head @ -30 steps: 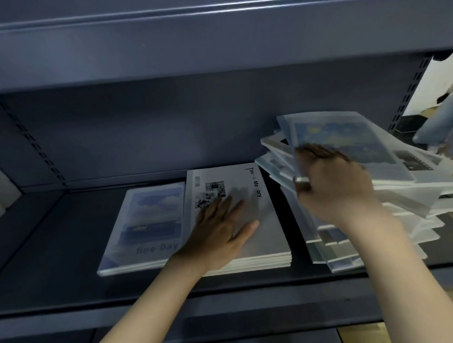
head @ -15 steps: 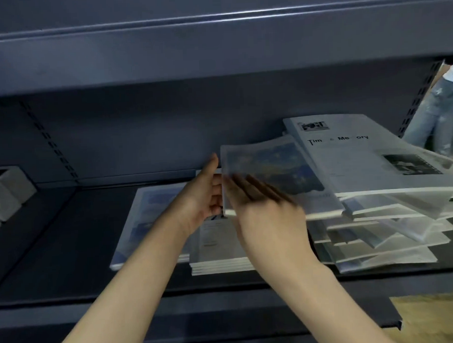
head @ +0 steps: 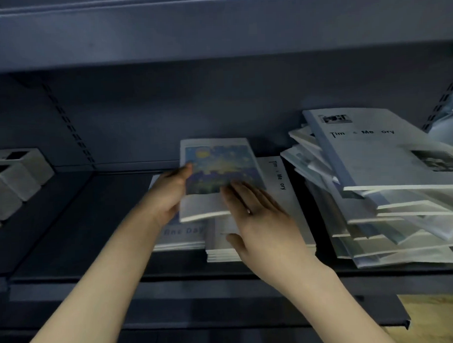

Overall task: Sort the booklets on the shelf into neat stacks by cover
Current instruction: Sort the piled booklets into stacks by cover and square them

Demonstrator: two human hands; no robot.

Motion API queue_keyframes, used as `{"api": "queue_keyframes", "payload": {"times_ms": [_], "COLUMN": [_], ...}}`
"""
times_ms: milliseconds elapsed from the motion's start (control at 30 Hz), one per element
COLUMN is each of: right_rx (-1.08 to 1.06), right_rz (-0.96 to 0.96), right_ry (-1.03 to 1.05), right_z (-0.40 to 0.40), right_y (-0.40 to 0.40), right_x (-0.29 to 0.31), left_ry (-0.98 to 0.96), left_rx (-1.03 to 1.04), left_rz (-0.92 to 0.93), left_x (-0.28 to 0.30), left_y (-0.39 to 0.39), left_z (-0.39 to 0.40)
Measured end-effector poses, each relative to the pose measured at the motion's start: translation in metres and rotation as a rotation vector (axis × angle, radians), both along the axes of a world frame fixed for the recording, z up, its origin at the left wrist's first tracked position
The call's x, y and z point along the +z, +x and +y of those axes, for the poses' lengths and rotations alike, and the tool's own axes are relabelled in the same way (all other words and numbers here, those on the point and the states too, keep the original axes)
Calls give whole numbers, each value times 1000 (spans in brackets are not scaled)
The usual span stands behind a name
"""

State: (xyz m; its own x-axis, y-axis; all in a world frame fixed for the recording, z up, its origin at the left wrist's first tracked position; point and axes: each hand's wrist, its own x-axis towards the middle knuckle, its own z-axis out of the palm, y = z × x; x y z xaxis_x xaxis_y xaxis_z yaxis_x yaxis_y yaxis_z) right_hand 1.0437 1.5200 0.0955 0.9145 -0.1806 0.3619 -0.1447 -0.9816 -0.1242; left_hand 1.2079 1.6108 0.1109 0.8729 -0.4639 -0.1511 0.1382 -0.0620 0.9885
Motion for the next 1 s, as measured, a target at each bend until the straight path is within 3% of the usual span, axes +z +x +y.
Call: {"api": "queue_keyframes", "payload": {"times_ms": [167,300,467,567,800,1000], "right_rx": [12,-54,-57,-53,-59,-58], "right_rz": [182,345,321,377,408,430], "right_ry": [94,219,184,212,200,192], "right_z": [-6,-10,-16,-17,-20,-20], "right_y": [6,8,8,10,14,13], "right_x": [-15,-38,-44,-38,-45,-46], "left_ry": [88,289,566,627,885,1129], "left_rx": [125,124,23,-33,-47,-59], "left_rz": [-2,-11,-75,-144,-545,-730], "left_x": [-7,-22,-43,-46,-48,-53], "left_y": [36,62,73,75,73,76], "left_z": [41,69,85,89,88,84]}}
